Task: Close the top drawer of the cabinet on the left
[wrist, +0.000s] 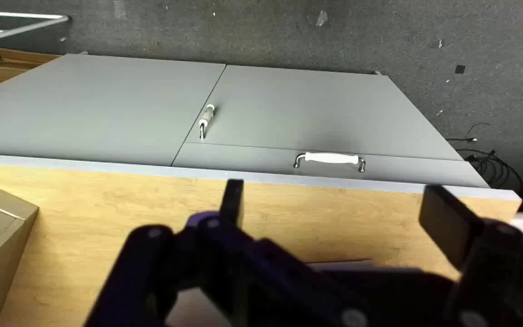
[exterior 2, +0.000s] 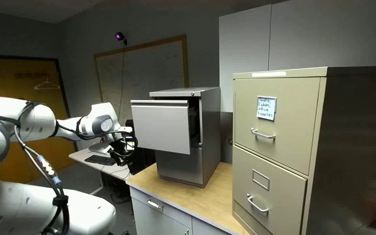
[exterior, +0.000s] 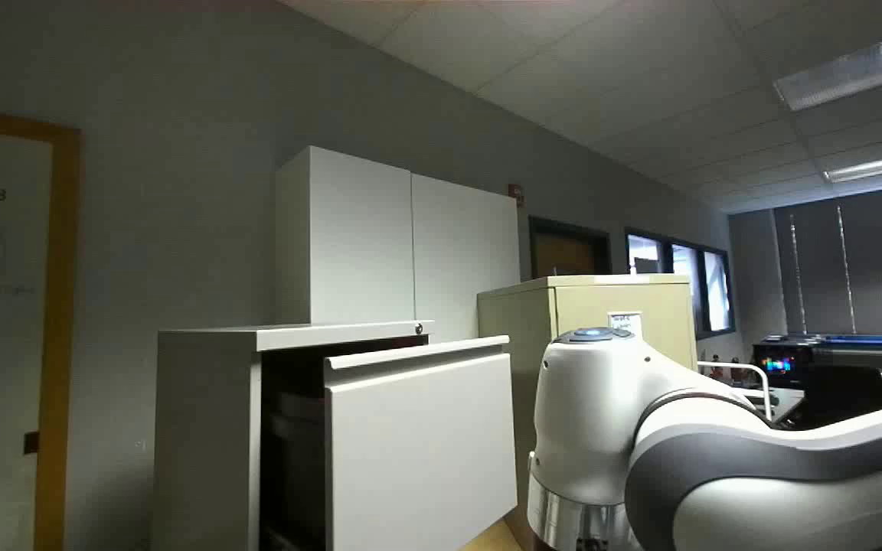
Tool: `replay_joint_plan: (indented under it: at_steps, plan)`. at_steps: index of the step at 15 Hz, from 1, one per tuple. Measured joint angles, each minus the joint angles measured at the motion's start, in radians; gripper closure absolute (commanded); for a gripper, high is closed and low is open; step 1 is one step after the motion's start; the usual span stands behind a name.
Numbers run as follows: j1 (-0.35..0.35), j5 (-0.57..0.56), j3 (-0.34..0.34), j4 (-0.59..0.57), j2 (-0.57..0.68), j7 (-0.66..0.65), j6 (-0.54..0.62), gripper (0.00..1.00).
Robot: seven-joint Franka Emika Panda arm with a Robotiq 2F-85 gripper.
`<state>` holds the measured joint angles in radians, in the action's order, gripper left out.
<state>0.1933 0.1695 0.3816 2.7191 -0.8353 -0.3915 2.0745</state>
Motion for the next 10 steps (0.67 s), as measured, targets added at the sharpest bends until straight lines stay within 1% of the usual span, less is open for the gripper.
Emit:
replay_joint_plan:
  at_steps: [10]
  plan:
    - [0.0, -0.001, 0.0, 0.0, 0.0, 0.0, 0.0, 0.0]
